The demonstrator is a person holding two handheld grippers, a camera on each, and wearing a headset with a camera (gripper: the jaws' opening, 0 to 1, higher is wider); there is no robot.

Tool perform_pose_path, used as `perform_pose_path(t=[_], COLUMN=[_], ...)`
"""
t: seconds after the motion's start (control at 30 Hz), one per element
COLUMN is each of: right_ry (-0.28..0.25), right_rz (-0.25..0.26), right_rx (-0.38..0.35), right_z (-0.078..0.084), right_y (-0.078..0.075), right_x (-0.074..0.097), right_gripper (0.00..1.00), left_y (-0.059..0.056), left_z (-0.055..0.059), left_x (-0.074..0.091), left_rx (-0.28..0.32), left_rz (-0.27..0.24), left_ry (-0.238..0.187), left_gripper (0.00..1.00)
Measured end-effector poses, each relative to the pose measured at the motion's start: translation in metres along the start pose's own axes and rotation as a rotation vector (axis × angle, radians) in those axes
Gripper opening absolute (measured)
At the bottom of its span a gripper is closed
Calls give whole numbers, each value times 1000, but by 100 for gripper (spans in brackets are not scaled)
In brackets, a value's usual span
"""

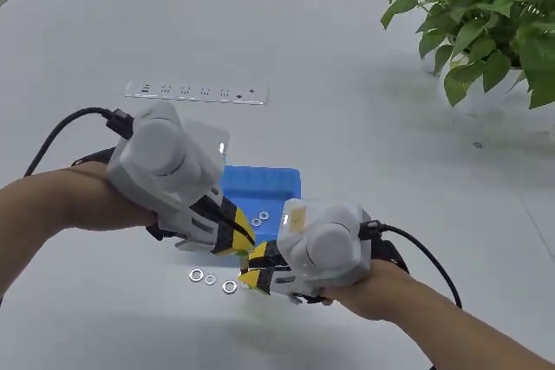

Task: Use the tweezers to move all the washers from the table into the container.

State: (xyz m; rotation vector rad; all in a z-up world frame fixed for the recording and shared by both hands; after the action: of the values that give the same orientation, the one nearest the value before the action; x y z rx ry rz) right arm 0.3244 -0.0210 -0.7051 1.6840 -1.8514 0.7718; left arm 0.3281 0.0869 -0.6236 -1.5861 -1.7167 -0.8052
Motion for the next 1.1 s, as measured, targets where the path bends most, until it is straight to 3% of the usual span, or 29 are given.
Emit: perform_pose_path(t=[0.8, 1.1], right_ry=[-24, -13], right_rz=[17, 23], right_rx=[14, 44], right_z=[-28, -38], right_y=[-13, -29], right_x=[18, 24], right_gripper=[10, 10], left_y=[8, 19], left_z=[-17, -22], left_x=[31, 41], left_rx=[-34, -43], left_rz=[-23, -55], left_ry=[-7, -24], left_gripper=[5, 5])
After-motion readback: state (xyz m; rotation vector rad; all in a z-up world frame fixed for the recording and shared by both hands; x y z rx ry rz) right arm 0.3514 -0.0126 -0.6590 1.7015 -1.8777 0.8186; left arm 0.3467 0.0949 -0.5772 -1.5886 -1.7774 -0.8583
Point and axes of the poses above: the centre of the closed fingertips' face, and the gripper's own axes: x roughly backward along the fingers, y roughly to its left, z roughly out of its underside, the point moved 10 cm from there along x, roughly backward along the fingers, and after that the axes turned 5 degrees about y, right-handed, at the moved point
